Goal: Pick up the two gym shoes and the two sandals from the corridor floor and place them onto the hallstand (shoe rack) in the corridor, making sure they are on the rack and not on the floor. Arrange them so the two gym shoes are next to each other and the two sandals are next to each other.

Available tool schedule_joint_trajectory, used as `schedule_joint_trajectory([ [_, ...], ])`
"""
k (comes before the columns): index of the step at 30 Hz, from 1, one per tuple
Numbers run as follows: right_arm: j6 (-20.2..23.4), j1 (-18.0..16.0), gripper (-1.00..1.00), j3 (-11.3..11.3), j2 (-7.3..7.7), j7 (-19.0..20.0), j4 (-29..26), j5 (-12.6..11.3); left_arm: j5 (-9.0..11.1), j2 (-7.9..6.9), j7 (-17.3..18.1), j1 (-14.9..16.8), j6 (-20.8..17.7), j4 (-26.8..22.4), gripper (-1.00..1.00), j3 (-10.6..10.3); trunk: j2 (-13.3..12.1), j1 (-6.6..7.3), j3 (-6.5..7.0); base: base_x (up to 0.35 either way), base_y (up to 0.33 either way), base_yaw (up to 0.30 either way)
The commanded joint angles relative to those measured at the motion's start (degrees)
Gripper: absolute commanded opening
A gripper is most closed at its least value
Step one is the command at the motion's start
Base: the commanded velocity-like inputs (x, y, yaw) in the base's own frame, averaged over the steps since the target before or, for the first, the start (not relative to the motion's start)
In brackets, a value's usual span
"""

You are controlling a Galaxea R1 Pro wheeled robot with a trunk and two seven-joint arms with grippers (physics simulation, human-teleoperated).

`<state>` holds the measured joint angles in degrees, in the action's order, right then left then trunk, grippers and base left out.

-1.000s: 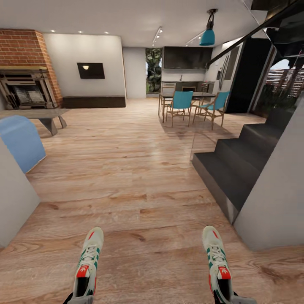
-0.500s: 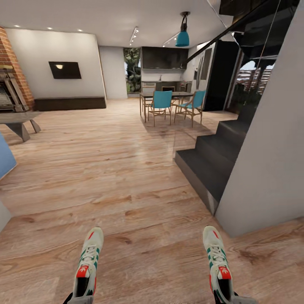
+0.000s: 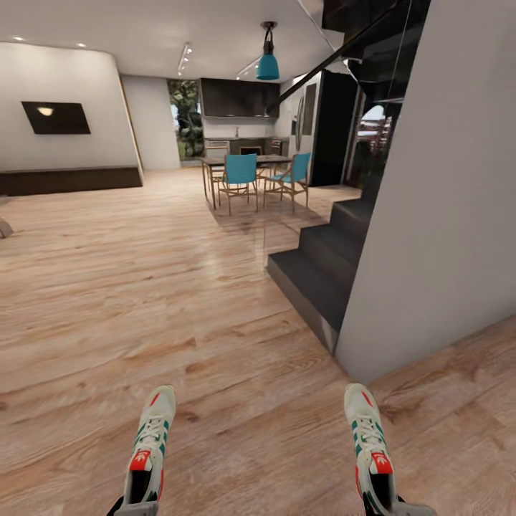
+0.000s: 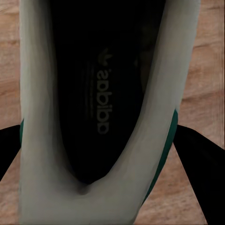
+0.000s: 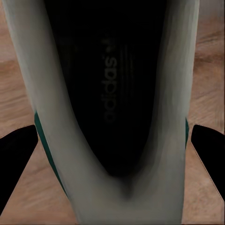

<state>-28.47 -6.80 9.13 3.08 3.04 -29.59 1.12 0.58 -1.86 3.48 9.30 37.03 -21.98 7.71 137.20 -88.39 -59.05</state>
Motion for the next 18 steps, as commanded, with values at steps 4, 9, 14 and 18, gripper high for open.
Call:
schedule_joint_trajectory([
  [4,-0.24,-0.05,-1.0,0.27,-0.04,0.31,0.05,0.11,0.04,0.02,0.39,0.02,0.14,0.01,-1.0,0.29,0.02,0.01,-0.04,0.0,0.0,-0.3],
  [9,-0.24,-0.05,-1.0,0.27,-0.05,0.3,0.05,0.11,0.02,0.05,0.39,0.02,0.14,0.01,-1.0,0.29,0.02,0.01,-0.04,0.0,-0.001,-0.3],
  [14,-0.26,-0.05,-1.0,0.27,-0.04,0.3,0.05,0.11,-0.77,0.1,0.39,0.01,0.14,0.01,-1.0,0.29,0.02,0.01,-0.04,0.0,-0.154,-0.3],
  [18,-0.27,-0.05,-1.0,0.27,-0.05,0.3,0.05,0.03,-1.41,0.1,0.39,-0.03,0.14,0.01,-1.0,0.29,0.02,0.01,-0.04,-0.017,-0.258,-0.3],
])
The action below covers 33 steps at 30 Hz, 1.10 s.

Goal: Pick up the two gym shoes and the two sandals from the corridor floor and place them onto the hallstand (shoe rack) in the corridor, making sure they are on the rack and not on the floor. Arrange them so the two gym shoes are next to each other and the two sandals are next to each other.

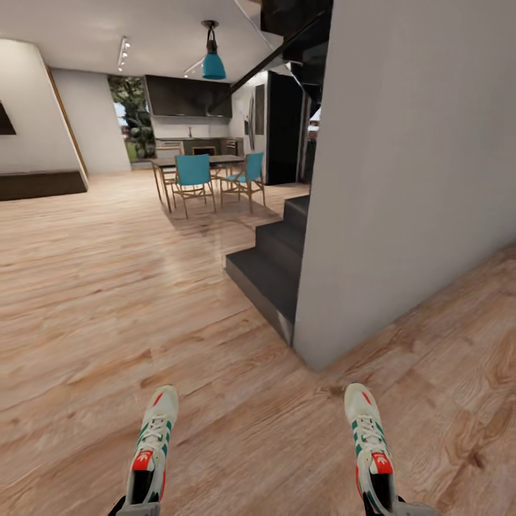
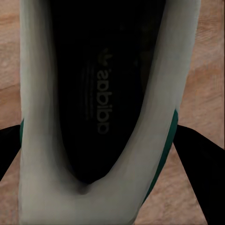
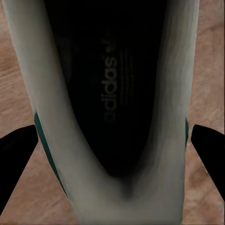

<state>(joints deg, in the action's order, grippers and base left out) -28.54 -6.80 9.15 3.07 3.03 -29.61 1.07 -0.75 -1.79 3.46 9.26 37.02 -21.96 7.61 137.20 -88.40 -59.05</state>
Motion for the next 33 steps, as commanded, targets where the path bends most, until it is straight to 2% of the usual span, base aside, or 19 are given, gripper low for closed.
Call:
schedule_joint_trajectory([
  [1,-0.2,-0.06,-1.0,0.26,-0.05,0.31,0.08,0.09,-0.09,0.03,0.41,0.0,0.15,-0.01,-1.0,0.39,0.02,0.02,-0.04,-0.084,-0.264,-0.3],
  [22,-0.2,-0.06,-1.0,0.26,-0.05,0.3,0.08,0.08,-0.13,0.03,0.41,-0.07,0.16,0.01,-1.0,0.39,0.02,0.02,-0.04,-0.182,-0.236,-0.3],
  [33,-0.2,-0.06,-1.0,0.26,-0.05,0.29,0.08,0.08,-0.06,0.03,0.37,-0.05,0.09,-0.01,-1.0,0.39,0.02,0.02,-0.04,-0.033,-0.26,-0.3],
])
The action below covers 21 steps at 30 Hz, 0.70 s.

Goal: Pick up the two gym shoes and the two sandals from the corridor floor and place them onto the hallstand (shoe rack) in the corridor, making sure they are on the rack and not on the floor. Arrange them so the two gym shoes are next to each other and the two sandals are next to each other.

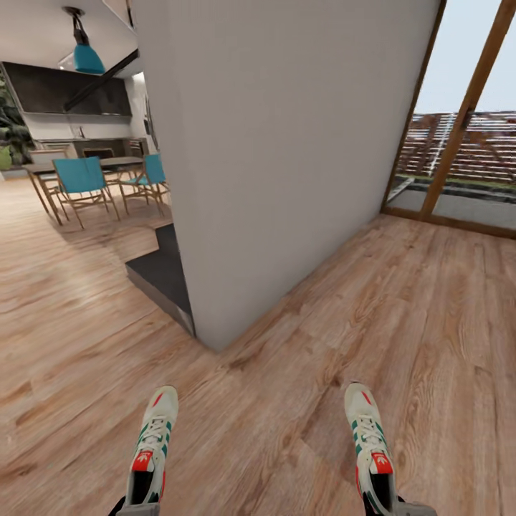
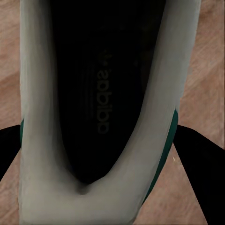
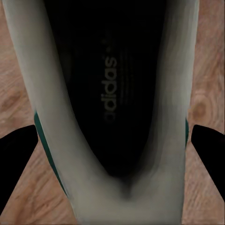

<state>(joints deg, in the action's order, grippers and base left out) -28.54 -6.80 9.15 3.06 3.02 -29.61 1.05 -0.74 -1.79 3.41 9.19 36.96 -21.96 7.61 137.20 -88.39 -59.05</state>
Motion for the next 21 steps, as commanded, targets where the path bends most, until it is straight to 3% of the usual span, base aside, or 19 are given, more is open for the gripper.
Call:
schedule_joint_trajectory([
  [1,-0.2,-0.06,-1.0,0.25,-0.04,0.29,0.08,0.1,-0.07,0.03,0.42,0.02,0.15,-0.01,-1.0,0.39,0.02,0.01,-0.04,0.037,-0.267,-0.3],
  [21,-0.19,-0.06,-1.0,0.25,-0.03,0.29,0.08,0.1,-0.05,0.02,0.37,0.01,0.13,-0.01,-1.0,0.39,0.02,0.01,-0.04,0.124,-0.263,-0.3],
])
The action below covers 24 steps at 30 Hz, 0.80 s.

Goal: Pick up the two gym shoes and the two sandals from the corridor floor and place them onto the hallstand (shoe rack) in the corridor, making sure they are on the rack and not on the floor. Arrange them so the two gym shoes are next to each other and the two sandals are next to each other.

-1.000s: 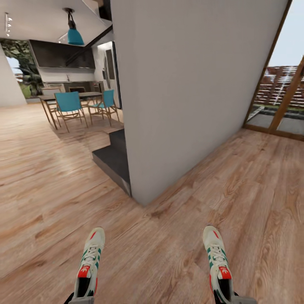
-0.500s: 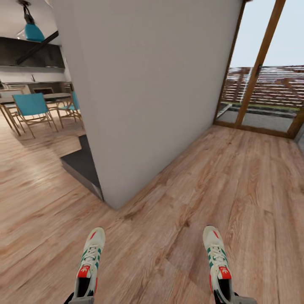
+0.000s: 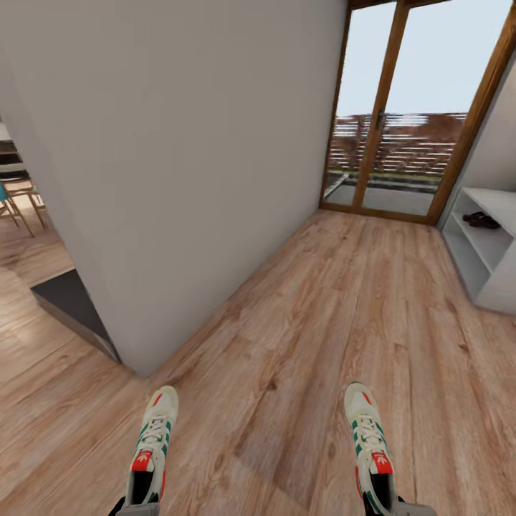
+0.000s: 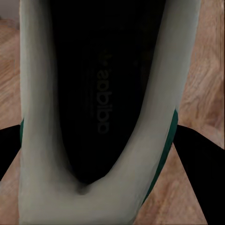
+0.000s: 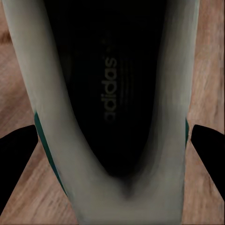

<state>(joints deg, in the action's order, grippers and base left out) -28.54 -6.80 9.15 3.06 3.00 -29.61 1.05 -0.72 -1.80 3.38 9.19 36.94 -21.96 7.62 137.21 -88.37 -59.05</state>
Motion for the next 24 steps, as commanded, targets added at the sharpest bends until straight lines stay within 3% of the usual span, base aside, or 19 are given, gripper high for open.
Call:
schedule_joint_trajectory([
  [1,-0.19,-0.06,-1.0,0.25,-0.04,0.31,0.08,0.09,-0.08,0.03,0.41,0.02,0.15,-0.01,-1.0,0.38,0.02,-0.01,-0.05,0.198,-0.226,-0.3],
  [8,-0.2,-0.06,-1.0,0.25,-0.03,0.26,0.08,0.09,-0.08,-0.04,0.4,0.04,0.15,-0.01,-1.0,0.38,0.02,-0.01,-0.05,0.265,-0.144,-0.3],
  [24,-0.2,-0.06,-1.0,0.25,-0.05,0.26,0.08,0.09,0.01,-0.05,0.4,0.04,0.15,-0.01,-1.0,0.44,0.02,-0.01,-0.05,0.333,-0.006,-0.3],
])
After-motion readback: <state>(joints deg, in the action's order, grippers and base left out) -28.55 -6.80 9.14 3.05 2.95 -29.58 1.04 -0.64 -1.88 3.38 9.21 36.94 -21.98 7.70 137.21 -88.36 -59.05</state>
